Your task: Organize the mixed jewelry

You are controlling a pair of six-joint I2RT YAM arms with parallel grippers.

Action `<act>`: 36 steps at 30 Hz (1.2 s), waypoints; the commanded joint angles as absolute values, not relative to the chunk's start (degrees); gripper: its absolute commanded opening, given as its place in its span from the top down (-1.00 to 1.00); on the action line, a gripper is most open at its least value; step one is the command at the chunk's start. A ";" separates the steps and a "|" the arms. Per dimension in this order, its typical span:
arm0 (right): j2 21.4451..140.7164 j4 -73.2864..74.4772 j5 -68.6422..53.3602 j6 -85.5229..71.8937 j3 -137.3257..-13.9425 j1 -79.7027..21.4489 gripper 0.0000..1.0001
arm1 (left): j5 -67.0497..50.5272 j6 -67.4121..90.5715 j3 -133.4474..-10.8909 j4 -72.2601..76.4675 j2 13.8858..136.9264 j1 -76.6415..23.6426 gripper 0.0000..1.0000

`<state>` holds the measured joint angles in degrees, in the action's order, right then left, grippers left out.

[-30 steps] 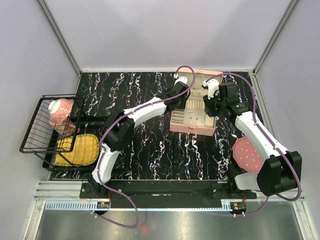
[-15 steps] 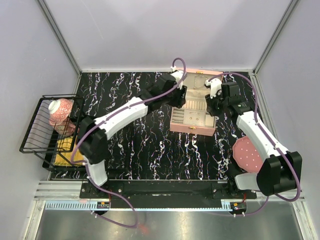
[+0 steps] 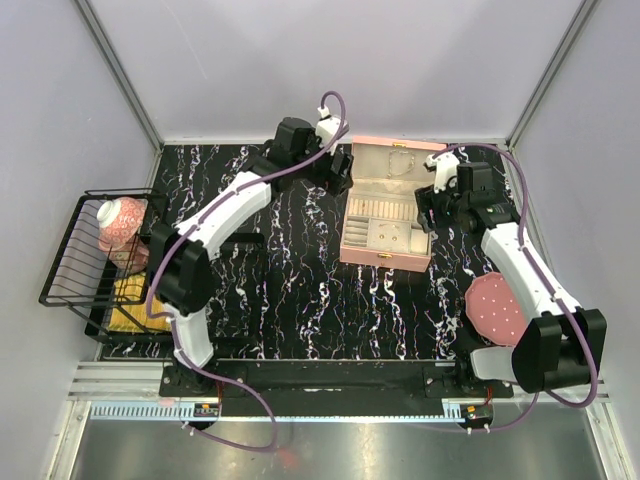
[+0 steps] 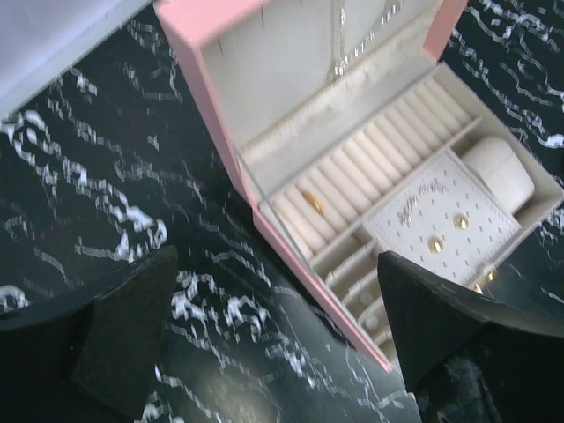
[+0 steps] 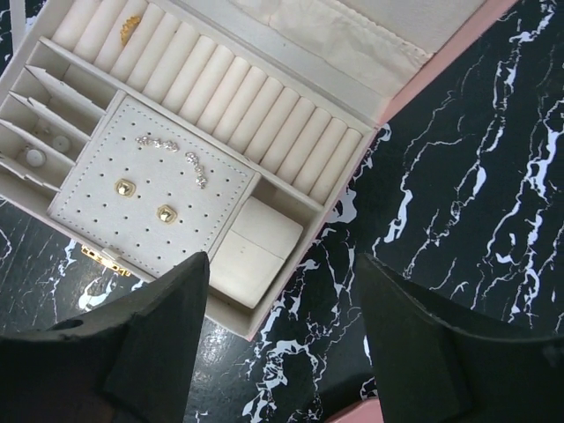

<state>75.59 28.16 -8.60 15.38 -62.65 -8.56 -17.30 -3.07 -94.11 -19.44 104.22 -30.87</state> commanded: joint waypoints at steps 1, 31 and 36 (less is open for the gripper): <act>72.78 27.51 -8.79 15.56 -65.13 -7.21 -0.52 | -27.40 -6.16 -105.71 -15.91 111.43 -27.87 -0.98; 68.12 31.29 -9.05 16.35 -62.75 -4.83 -0.56 | -52.92 12.04 -88.96 6.78 102.77 -25.22 -0.98; 65.40 32.60 -8.53 16.61 -62.49 -4.83 -0.56 | -43.55 6.36 -84.90 -1.99 98.09 -27.50 -0.98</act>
<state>68.47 32.42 -8.64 15.92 -62.54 -5.17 -51.31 12.21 -86.78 2.48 102.69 -25.69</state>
